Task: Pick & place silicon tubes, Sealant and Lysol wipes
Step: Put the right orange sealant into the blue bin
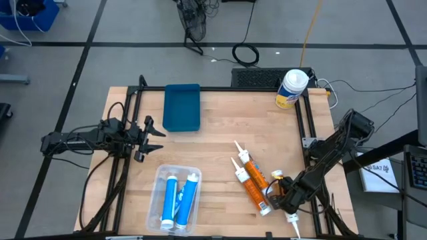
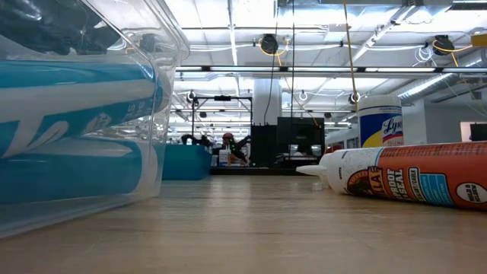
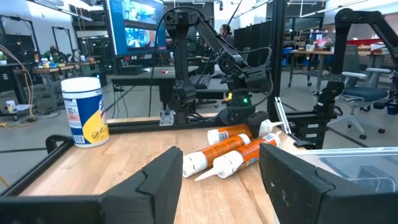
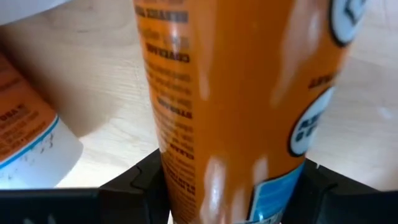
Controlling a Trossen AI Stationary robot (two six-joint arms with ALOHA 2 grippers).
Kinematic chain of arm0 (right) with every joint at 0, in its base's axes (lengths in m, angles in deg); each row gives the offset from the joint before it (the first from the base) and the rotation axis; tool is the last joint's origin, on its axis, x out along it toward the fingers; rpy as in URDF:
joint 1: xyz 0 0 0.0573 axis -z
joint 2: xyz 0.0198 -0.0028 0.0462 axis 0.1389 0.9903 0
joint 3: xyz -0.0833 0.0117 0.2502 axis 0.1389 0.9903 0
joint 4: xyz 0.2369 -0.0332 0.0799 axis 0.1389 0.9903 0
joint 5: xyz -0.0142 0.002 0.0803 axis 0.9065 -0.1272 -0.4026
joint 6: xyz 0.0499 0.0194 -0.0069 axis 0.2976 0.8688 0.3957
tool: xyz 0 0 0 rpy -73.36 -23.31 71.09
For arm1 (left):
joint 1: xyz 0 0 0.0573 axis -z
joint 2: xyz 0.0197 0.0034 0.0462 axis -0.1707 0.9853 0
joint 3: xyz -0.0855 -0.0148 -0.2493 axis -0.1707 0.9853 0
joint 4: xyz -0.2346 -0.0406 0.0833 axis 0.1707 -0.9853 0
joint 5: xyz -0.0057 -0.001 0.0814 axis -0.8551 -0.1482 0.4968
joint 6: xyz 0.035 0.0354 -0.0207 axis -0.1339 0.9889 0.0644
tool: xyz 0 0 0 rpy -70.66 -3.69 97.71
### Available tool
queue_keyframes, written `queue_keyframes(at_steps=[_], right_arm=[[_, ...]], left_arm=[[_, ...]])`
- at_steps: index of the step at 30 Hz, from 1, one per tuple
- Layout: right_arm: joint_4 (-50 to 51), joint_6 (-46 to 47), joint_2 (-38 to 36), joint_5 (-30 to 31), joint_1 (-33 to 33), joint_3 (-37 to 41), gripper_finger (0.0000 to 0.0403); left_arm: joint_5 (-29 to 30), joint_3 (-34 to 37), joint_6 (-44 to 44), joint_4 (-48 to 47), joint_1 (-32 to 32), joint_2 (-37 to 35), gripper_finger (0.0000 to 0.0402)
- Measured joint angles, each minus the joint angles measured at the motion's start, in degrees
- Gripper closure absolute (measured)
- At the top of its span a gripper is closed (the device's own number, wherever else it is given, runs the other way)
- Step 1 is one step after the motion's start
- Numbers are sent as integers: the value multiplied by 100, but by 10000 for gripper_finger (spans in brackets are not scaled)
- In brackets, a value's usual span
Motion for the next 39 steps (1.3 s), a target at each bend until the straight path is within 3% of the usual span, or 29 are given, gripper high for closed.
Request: queue_keyframes(at_steps=[5,13,25,39], right_arm=[[196,-115,-142,235,-32,-279,202],[1262,-172,-148,1675,-144,-646,202],[1405,-517,-148,3206,-151,-673,203],[1968,-719,-174,4071,-145,-973,203]], left_arm=[[0,0,0,0,1,0,188],[0,0,0,0,0,0,188],[0,0,0,0,1,-1,188],[0,0,0,0,0,0,188]])
